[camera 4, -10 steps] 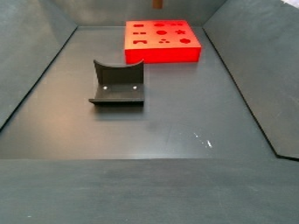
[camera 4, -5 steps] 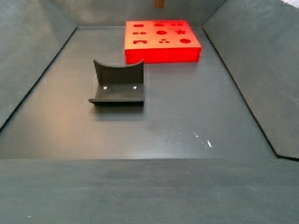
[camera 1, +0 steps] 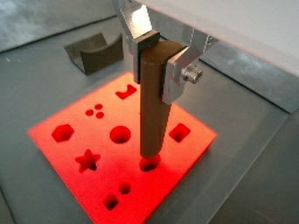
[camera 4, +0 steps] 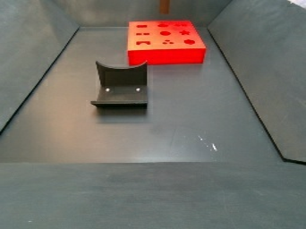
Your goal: Insert the oval object.
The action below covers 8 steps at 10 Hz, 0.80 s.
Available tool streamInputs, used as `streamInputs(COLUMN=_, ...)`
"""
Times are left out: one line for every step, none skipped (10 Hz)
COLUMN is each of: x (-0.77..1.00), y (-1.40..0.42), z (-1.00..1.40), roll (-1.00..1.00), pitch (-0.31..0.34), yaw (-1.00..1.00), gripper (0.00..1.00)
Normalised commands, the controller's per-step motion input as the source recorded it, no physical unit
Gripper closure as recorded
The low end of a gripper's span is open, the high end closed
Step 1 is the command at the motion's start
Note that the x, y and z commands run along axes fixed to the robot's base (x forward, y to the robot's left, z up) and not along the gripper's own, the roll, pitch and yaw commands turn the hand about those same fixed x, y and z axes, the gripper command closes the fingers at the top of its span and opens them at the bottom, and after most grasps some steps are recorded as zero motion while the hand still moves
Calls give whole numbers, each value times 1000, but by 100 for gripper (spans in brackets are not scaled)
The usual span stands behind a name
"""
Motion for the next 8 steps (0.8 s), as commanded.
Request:
streamInputs(x=26, y=-91, z=-351, roll=0, pitch=-44, yaw=0, gripper=100)
streamInputs(x=109, y=-60, z=-143, roll=0, pitch=0, yaw=0, gripper=100)
streamInputs(x=174, y=49, z=0, roll=1, pitch=0, yaw=17, gripper=100)
streamInputs(x=111, y=91, z=-6, roll=67, pitch=13, yaw=51, gripper=100)
streamInputs(x=111, y=51, z=0, roll=157, pitch=34, yaw=117, gripper=100)
streamInputs(x=149, y=0, z=-51, roll=289, pitch=69, yaw=111, gripper=100)
streamInputs(x=114, y=-66, z=-51, roll=356, pitch=81, yaw=49, gripper=100)
streamInputs(x=0, y=-89, z=-60, roll=296, pitch=59, yaw=0, gripper=100)
